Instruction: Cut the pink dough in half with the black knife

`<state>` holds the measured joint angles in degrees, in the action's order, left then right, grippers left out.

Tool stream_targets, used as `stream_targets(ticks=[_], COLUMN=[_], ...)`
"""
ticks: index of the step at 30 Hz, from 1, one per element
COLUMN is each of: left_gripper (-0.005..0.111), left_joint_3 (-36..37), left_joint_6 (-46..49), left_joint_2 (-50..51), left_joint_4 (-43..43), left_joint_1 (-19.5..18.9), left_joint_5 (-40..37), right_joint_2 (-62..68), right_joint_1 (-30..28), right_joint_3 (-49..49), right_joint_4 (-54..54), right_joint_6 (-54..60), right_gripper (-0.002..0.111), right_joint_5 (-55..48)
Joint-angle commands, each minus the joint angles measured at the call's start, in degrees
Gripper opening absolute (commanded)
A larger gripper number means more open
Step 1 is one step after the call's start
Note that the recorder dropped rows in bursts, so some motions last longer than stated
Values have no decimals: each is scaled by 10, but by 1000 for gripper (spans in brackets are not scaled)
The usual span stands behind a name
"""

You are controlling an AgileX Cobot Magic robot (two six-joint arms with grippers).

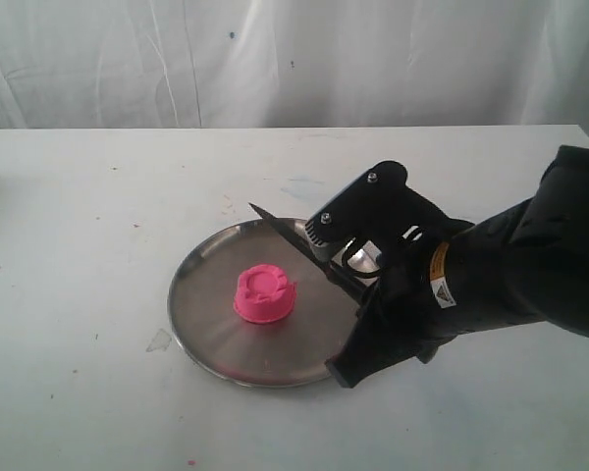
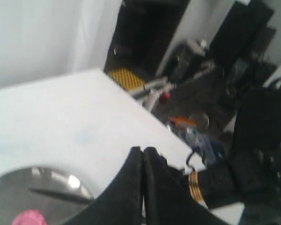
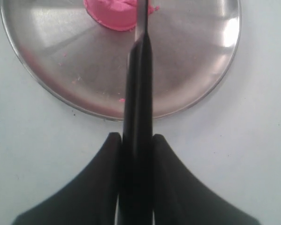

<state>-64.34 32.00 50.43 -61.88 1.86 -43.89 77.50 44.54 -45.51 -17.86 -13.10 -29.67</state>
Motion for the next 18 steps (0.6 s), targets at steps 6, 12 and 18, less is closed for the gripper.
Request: stream_targets(ticks=[6,12,18], left_gripper=[0,0,0], left_joint_3=[51,95,125], left_joint_6=[108,122,165], left_joint_2=[148,211,216], left_joint_4=[-156,-172,-174], left_joint_1=[-26,-48,-49], left_joint_5=[-14,-21,12], right_joint_2=[-16,-12,11], right_joint_1=[1,1,1], right_joint_3=[2,-5,-49], right_joint_4=[2,2,2], right_joint_6=[-2,0,17], right_gripper=[0,0,0], right_joint_5=[-28,-24,-52])
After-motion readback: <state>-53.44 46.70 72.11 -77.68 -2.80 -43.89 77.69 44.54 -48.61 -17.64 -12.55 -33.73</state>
